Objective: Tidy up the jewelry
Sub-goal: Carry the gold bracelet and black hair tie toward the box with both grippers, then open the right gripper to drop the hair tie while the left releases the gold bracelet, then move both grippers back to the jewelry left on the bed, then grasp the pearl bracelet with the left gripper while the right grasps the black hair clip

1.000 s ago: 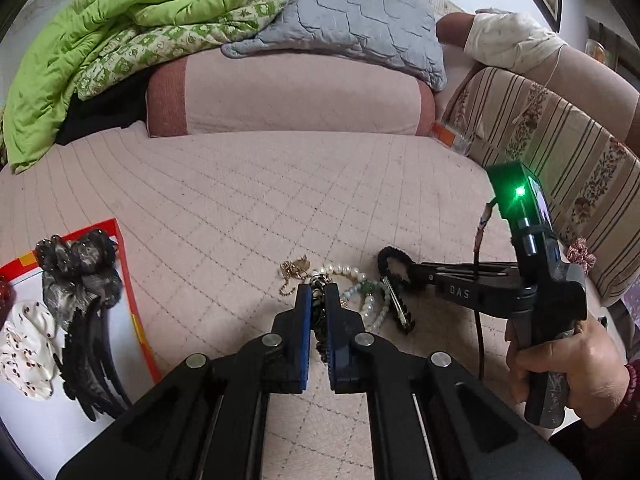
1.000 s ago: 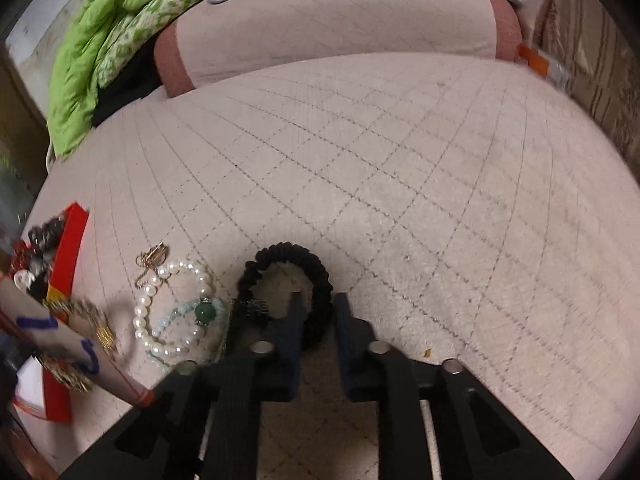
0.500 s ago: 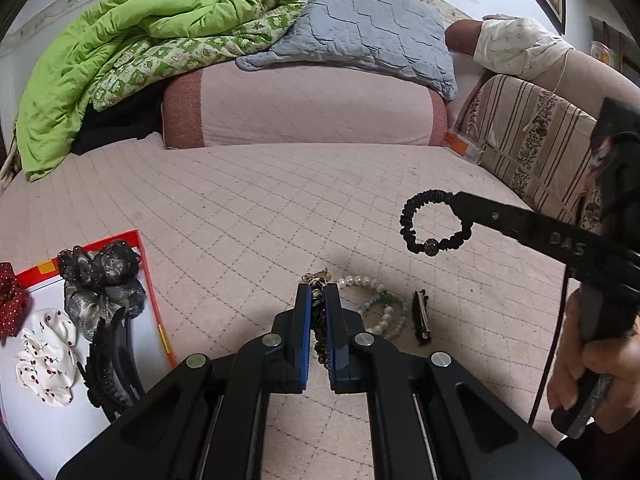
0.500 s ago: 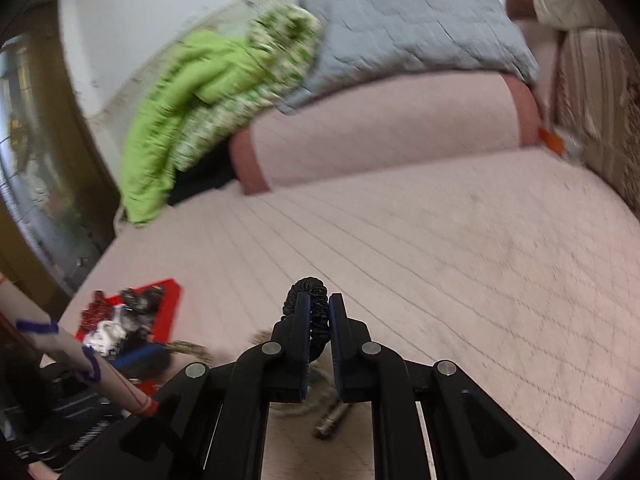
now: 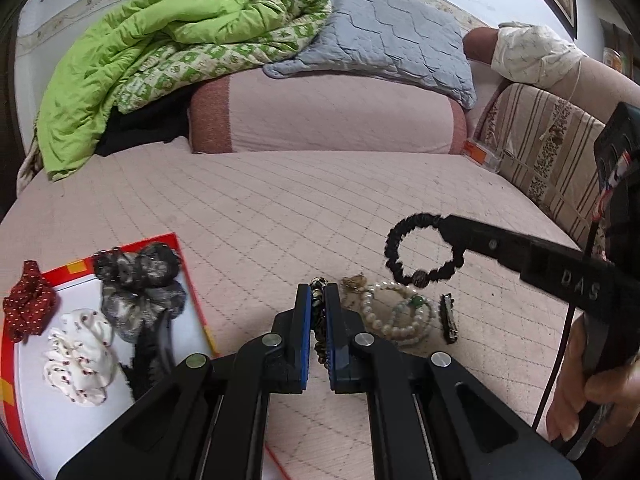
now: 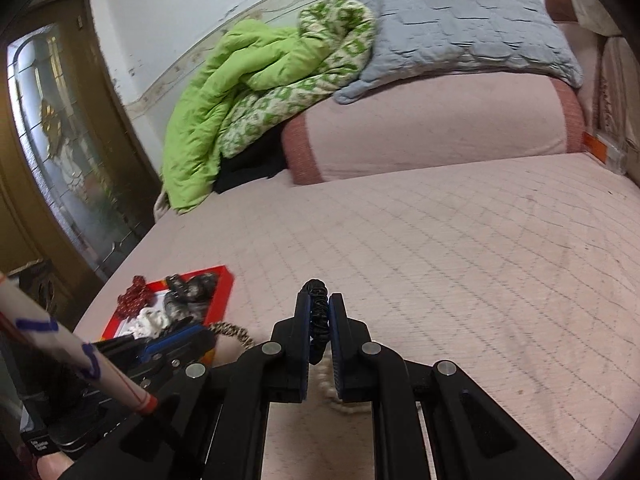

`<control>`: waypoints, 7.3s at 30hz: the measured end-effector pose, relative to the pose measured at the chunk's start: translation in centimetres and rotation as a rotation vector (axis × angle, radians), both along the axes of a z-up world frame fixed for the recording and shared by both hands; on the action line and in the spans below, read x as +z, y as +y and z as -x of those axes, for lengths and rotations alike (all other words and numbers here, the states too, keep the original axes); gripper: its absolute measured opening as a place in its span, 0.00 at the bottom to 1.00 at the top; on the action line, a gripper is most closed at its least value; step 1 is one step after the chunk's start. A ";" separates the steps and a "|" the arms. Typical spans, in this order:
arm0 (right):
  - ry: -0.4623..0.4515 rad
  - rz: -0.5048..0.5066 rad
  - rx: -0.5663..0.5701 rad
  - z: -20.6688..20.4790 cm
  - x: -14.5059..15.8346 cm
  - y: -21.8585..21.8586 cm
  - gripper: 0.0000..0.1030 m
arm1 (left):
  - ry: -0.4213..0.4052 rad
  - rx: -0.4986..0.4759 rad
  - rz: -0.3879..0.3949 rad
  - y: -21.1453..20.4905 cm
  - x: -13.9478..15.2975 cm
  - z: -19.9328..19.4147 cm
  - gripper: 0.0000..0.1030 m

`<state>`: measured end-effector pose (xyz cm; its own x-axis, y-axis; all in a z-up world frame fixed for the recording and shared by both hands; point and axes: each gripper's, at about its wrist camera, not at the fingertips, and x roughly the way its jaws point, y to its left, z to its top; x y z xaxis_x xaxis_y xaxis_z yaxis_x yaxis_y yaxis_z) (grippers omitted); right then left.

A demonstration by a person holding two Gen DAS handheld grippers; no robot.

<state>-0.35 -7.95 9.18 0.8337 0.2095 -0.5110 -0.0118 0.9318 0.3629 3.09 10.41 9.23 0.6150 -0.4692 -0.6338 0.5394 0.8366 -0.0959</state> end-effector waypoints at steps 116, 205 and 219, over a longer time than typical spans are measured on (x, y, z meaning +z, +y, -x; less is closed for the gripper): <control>0.102 0.088 0.401 -3.6 -3.8 22.3 0.12 | 0.079 0.516 -0.096 22.1 -2.8 -4.3 0.20; 0.398 -0.192 -0.192 0.6 -7.5 -9.1 0.07 | 0.195 -0.033 0.031 -0.5 -1.6 3.9 0.09; 0.464 0.128 -0.106 -2.0 -8.0 -4.3 0.15 | 0.144 -0.058 0.038 -0.3 -1.5 3.3 0.09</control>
